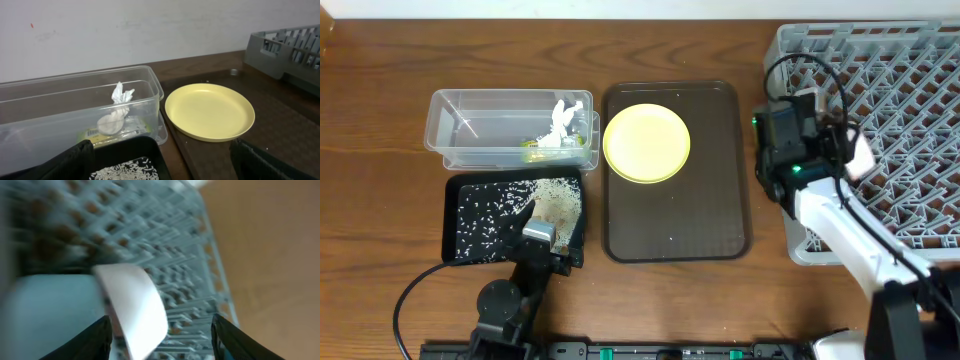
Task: Sort waste into correct bins and load items into the dishwasher rack
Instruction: 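Reach the right gripper to the yellow plate edge and grasp it, then lift the yellow plate and stand it upright in the grey rack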
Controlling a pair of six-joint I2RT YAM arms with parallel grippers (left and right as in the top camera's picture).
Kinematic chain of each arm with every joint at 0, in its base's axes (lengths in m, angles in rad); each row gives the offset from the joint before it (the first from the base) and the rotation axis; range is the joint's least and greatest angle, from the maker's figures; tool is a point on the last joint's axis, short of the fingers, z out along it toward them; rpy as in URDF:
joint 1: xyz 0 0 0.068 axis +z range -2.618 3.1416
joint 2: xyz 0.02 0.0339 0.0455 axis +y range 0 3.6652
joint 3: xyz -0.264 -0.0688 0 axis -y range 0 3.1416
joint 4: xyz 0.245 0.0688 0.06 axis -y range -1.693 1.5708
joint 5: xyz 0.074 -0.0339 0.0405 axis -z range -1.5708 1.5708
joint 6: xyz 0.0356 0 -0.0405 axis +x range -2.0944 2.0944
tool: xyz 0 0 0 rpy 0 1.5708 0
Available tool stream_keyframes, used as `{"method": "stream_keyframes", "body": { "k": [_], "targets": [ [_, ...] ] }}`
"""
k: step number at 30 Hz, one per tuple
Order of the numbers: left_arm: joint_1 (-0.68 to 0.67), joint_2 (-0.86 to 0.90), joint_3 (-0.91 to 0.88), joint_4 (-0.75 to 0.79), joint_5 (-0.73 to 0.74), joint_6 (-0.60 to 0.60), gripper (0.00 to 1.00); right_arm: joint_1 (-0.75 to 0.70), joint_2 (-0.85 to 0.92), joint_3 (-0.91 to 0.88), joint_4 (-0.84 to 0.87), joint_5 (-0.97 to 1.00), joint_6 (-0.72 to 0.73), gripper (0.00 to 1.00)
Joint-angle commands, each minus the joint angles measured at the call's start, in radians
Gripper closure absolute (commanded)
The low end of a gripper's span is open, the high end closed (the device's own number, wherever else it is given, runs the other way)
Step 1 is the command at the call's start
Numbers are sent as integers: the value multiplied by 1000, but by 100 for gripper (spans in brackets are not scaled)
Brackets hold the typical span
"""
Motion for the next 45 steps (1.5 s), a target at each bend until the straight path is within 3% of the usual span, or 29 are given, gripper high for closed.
{"method": "stream_keyframes", "body": {
  "k": [1,7,11,15,20,27,29,33,36,41,45],
  "targets": [
    [5,-7,-27,-14,14,3,11,17,-89,67,-100,-296,118,39],
    [5,-7,-27,-14,14,3,11,26,-129,151,-306,-1052,373,46],
    [5,-7,-27,-14,14,3,11,95,-89,110,-302,-1309,555,46],
    [5,-7,-27,-14,14,3,11,186,-5,61,-236,-1202,781,45],
    [5,-7,-27,-14,14,3,11,242,140,58,-108,-1008,889,49],
    [5,-7,-27,-14,14,3,11,222,312,58,107,-964,1018,53],
    [5,-7,-27,-14,14,3,11,218,352,58,174,-967,1020,55],
    [5,-7,-27,-14,14,3,11,218,410,58,238,-969,1020,74],
    [5,-7,-27,-14,14,3,11,212,413,58,203,-967,1020,99],
    [5,-7,-27,-14,14,3,11,172,303,58,104,-952,999,99],
    [5,-7,-27,-14,14,3,11,121,114,58,-7,-871,869,99]
  ]
}}
